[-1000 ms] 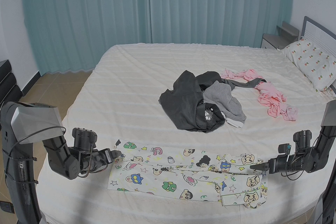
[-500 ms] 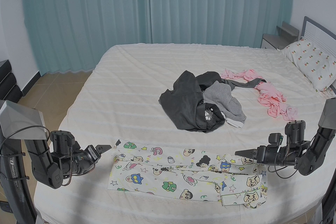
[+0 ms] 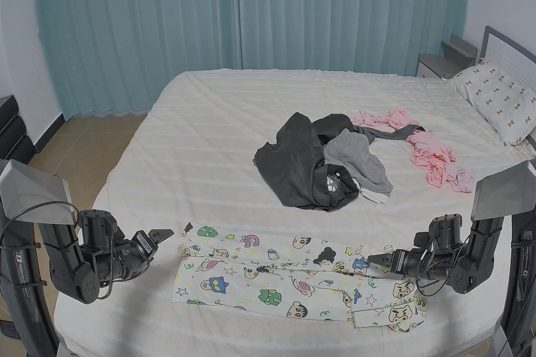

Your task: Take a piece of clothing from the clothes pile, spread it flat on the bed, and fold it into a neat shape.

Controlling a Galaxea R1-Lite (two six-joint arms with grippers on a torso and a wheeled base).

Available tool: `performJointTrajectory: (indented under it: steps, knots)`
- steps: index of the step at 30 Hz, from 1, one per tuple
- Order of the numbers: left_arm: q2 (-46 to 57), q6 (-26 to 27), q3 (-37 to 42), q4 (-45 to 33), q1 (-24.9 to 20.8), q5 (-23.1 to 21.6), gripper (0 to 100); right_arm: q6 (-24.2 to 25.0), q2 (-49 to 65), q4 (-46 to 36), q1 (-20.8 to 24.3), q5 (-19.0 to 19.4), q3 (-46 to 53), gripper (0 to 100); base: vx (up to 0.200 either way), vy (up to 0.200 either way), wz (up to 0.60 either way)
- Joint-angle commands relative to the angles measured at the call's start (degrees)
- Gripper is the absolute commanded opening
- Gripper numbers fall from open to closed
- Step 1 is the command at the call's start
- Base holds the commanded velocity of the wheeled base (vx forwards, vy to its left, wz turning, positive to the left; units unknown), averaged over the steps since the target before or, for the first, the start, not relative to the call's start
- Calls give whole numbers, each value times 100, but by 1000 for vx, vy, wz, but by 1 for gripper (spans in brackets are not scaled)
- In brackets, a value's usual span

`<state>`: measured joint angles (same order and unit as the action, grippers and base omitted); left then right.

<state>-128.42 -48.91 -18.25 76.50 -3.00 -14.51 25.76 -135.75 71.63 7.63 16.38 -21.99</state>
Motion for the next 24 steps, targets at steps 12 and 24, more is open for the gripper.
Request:
performJointTrajectory:
  steps: [12, 24]
  knots:
    - [-78, -66, -38, 14, -69, 141, 100, 78, 1156, 105, 274, -109, -244, 100, 0, 0, 0]
    - [-157, -49, -21, 111, -87, 150, 100, -343, -276, -2250, 643, -883, -2635, 100, 0, 0, 0]
